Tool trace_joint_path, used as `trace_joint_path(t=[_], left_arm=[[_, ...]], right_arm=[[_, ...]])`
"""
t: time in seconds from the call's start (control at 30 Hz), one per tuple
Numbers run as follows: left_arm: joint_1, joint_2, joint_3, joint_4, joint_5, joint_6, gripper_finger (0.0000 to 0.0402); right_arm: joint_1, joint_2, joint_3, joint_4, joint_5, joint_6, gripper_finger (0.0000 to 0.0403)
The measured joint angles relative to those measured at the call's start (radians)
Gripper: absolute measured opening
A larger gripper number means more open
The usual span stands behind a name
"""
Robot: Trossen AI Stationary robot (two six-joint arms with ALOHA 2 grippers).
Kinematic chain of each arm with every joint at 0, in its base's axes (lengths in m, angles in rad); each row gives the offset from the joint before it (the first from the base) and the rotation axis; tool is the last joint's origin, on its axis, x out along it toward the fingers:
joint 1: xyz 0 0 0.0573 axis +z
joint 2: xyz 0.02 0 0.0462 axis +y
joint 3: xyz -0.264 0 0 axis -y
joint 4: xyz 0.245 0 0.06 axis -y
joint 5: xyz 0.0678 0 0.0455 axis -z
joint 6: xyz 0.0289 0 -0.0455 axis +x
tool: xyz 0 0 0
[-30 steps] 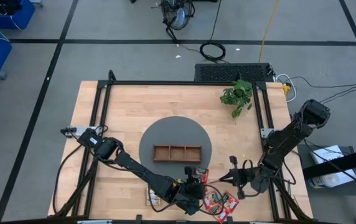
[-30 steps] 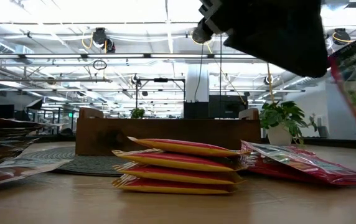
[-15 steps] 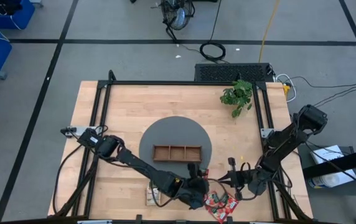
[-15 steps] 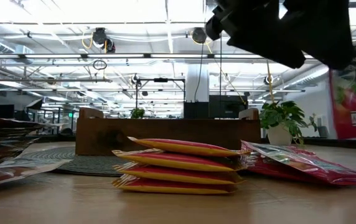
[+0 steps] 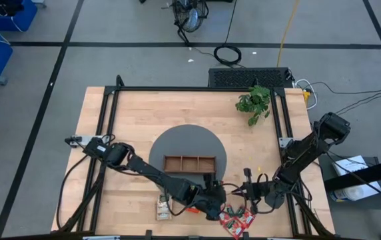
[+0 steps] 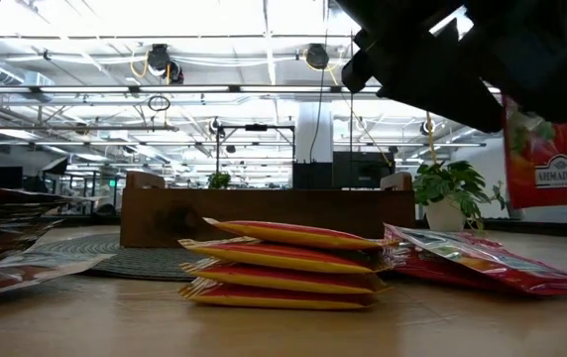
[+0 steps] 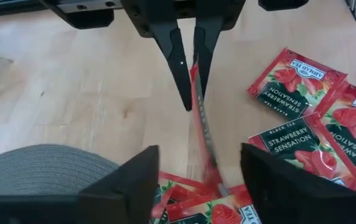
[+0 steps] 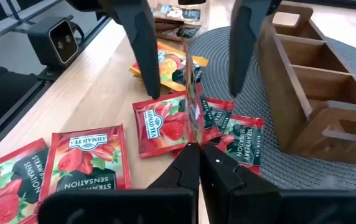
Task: Pick & Place Tea
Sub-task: Put the red tea sachet into the right section of the wooden organizer
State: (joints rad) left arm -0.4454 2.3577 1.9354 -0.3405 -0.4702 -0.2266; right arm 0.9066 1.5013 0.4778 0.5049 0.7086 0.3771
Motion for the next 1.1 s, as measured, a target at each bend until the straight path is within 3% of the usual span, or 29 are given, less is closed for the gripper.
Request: trace_joint_path(t=[0.33, 0.67, 0.93, 1.1], left_arm=[[0.000, 0.001, 0.000, 0.000, 0.002, 0.036, 0.0011], [0.000, 0.001, 0.001, -0.031, 0.002, 0.045, 0.0007], [-0.002, 0.002, 0.001, -0.077, 0.001, 0.031, 0.0006], [0.000, 0.002, 0.001, -0.076, -0.001, 0.022, 0.0005]], right_arm=[[0.000, 0.000, 0.000, -0.010, -0.001, 0.002, 0.0000], [0.000, 0.000, 0.000, -0.014, -0.005, 0.028, 0.0009], [0.001, -0.080, 0.000, -0.170, -0.006, 0.108, 0.0107], [-0.016, -0.148, 0.054, -0.235, -0.019, 0.038, 0.0155]])
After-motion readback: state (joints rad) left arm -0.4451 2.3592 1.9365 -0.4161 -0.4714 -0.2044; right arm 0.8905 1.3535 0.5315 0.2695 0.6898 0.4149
